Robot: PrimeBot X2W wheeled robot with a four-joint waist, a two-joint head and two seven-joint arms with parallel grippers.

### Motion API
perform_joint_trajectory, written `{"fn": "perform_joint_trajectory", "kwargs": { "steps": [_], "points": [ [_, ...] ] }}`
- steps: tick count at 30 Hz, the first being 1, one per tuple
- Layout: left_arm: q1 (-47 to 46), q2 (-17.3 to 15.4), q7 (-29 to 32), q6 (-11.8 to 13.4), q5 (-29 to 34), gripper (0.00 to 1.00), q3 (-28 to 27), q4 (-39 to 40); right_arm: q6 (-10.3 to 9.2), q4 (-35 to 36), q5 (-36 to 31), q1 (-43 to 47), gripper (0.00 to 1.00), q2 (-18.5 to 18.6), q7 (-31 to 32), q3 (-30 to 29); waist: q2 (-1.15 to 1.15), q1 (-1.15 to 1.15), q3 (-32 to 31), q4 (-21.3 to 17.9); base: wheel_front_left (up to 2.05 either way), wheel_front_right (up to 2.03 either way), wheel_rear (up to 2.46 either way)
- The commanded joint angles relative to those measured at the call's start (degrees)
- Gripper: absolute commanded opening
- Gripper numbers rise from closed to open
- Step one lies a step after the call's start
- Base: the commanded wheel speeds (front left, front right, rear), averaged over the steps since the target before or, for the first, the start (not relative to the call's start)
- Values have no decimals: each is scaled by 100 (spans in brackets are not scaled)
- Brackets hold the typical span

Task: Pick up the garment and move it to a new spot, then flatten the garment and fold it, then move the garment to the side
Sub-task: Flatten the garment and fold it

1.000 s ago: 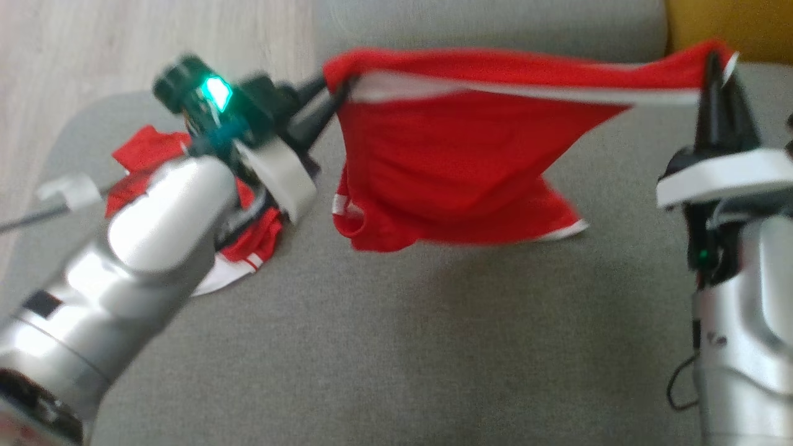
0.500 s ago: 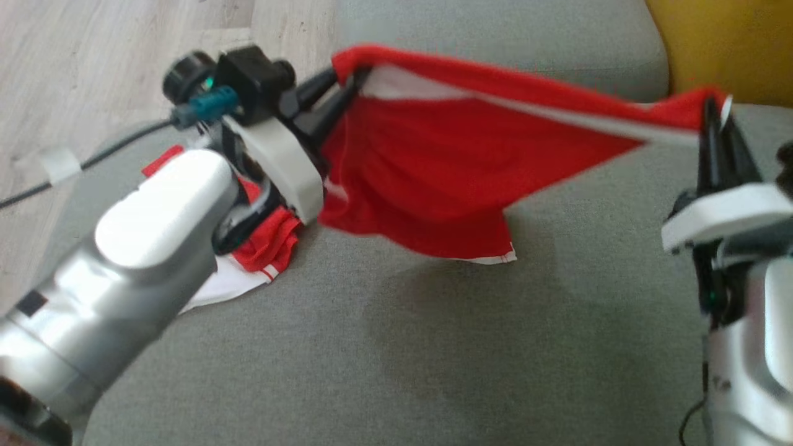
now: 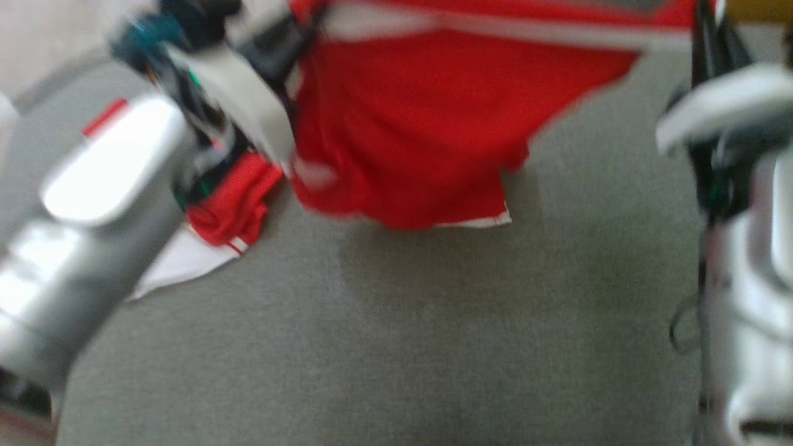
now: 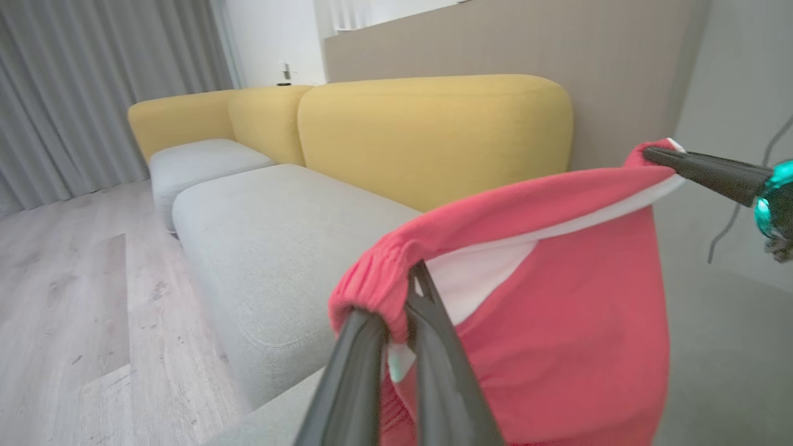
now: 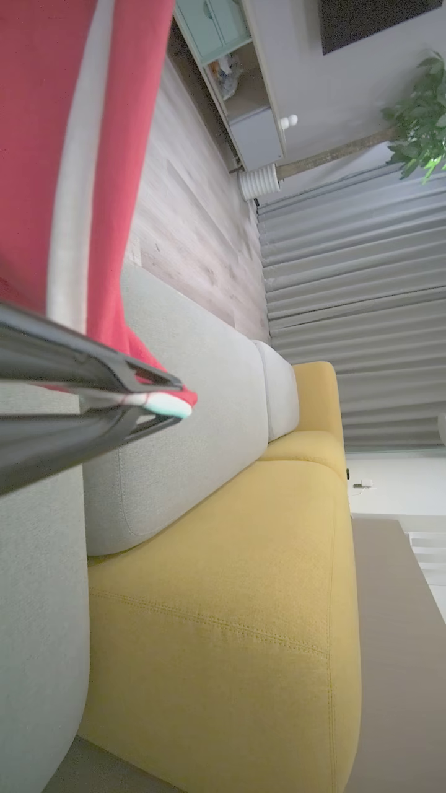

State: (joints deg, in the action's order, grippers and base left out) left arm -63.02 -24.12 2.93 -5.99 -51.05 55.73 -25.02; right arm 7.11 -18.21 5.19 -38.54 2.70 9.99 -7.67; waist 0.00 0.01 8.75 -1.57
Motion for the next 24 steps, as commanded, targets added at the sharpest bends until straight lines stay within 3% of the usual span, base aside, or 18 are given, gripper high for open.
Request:
{"fn": "perform_joint_trajectory", "kwargs": {
  "steps": [1, 5, 12, 18, 24],
  "points": [
    [-617, -167, -29, 56, -18, 0, -402, -49, 37, 40, 60, -572, 0, 18, -52, 95, 0, -1, 539, -272, 0, 0, 0],
    [-1479, -53, -229, 63, 91, 0, -679, -699, 37, -868, 214, -1993, 0, 18, -419, -8, 0, -1, 1073, -496, 0, 0, 0],
    [-2625, 384, -1039, 45, 277, 0, -989, -1775, 37, -2517, 24, -3791, 0, 18, -1848, -425, 0, -1, 1533, -653, 0, 0, 0],
    [-2209, 878, -1579, -110, 98, 0, -875, -2281, 37, -3827, -421, -3633, 0, 18, -2263, -348, 0, -1, 1552, -627, 0, 0, 0],
    [-1238, 1121, -1668, -145, -40, 0, -253, -2159, 37, -4548, -1145, -3072, 0, 125, -2055, -586, 0, -1, 1495, -553, 0, 0, 0]
  ]
}}
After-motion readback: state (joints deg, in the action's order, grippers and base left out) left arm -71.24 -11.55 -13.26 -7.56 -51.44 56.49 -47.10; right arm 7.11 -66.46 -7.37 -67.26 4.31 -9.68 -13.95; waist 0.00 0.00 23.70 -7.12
